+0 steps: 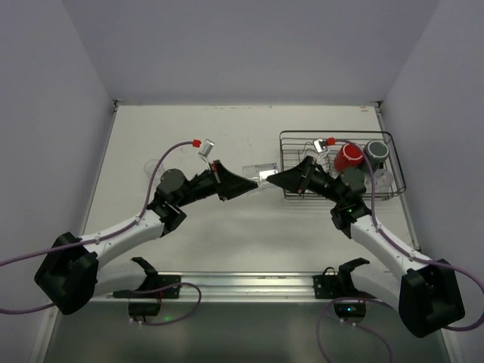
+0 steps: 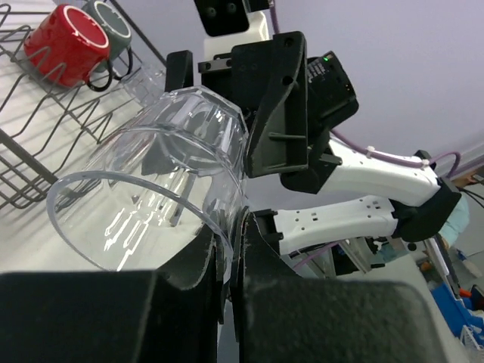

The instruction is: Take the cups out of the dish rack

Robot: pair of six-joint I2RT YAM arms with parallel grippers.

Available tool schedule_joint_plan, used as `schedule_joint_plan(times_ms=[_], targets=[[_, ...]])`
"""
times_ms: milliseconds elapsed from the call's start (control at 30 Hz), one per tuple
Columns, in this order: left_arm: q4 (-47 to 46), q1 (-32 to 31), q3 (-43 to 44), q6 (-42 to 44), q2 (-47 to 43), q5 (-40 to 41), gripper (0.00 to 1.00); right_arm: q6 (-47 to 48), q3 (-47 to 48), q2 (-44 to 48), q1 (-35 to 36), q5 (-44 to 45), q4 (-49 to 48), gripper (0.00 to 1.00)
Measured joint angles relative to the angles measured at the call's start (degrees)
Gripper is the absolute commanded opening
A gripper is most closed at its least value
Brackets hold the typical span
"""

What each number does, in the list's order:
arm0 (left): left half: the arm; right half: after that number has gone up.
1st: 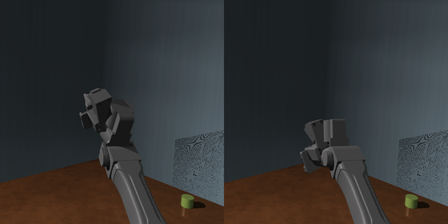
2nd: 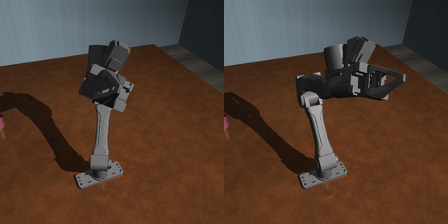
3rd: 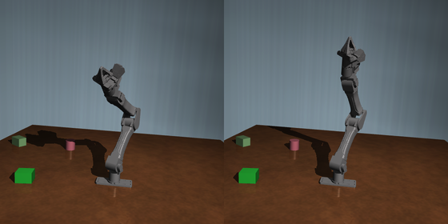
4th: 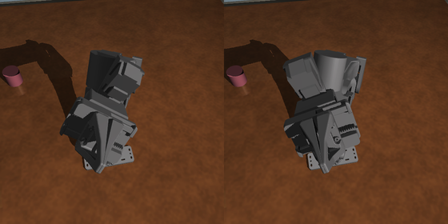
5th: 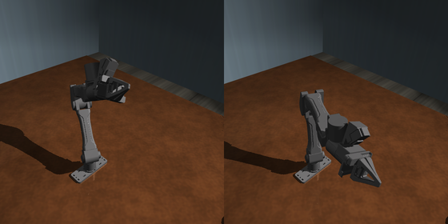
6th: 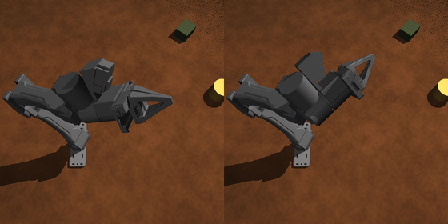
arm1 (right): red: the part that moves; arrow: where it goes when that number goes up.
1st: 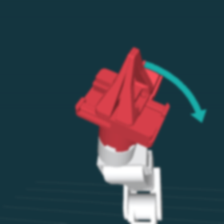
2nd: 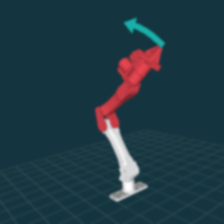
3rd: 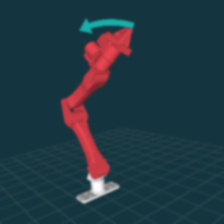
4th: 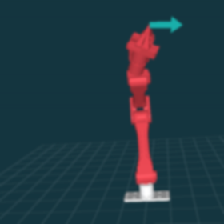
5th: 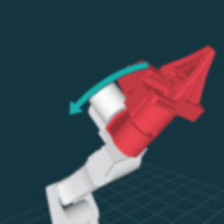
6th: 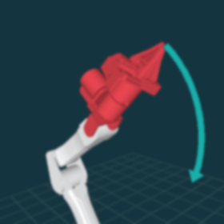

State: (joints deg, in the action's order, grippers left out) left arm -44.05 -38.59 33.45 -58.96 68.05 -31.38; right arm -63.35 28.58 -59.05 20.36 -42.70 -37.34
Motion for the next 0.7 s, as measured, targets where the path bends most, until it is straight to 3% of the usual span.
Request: schedule_joint_plan(times_ms=[133, 267, 433, 567, 700], targets=[[4.22, -0.39, 0.35, 2.82, -3.21, 2.45, 0.00, -1.01, -0.22, -0.68, 0.81, -0.09, -2.12, 0.99], [25.24, -1.03, 8.31, 12.79, -5.51, 14.49, 0.00, 3.02, -0.46, 0.72, 1.84, 1.62, 3.82, 0.99], [50.73, -0.39, 23.69, 24.00, 0.15, 31.26, 0.00, 12.22, 1.18, 6.75, 1.86, 8.39, 18.71, 0.99], [63.82, 0.94, 30.88, 30.29, 7.65, 40.19, 0.00, 18.10, 2.56, 10.82, 1.86, 13.35, 26.29, 0.99], [71.80, 4.39, 32.09, 34.51, 15.63, 43.85, 0.00, 21.55, 2.58, 12.70, 1.86, 15.80, 30.77, 0.99]])
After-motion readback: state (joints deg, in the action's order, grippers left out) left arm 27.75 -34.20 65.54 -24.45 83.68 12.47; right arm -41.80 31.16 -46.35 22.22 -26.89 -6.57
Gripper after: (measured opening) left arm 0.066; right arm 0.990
